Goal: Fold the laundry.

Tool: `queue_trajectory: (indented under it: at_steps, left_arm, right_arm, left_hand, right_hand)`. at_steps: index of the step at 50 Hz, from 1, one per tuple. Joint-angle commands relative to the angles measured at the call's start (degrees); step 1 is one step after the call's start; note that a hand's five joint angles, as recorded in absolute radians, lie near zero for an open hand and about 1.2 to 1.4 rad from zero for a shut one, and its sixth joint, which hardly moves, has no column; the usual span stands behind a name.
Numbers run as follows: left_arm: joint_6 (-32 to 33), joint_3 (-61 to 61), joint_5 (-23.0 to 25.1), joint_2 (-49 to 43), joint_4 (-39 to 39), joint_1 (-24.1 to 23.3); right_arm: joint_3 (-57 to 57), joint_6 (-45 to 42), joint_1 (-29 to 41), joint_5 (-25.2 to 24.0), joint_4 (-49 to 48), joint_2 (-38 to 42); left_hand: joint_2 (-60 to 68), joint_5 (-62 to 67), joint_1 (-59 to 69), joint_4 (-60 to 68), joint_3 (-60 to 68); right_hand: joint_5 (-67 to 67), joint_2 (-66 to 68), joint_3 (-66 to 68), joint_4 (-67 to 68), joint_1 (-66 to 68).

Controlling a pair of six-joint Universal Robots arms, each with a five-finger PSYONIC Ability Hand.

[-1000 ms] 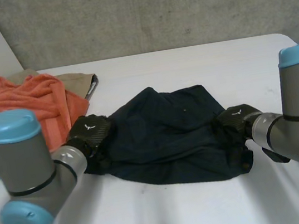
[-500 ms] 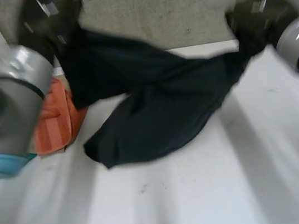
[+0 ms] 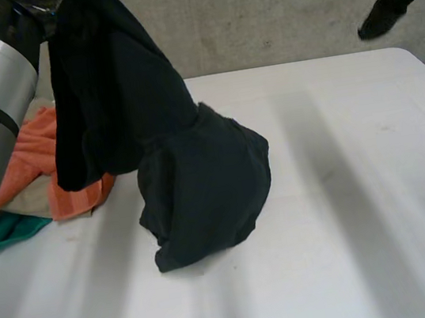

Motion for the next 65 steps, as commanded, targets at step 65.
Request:
queue_trajectory:
  at_steps: [65]
  left_arm:
    - [-27.1, -30.7, -9.2, -15.4, -0.7, -1.6]
  right_arm:
    - [-18.2, -20.3, 3.4, -24.2, -20.5, 60.5]
  left_hand:
    - [-39.4, -37.0, -36.1, -39.7, -39.2]
  right_hand:
    - [5.8, 6.7, 5.8, 5.7, 11.0]
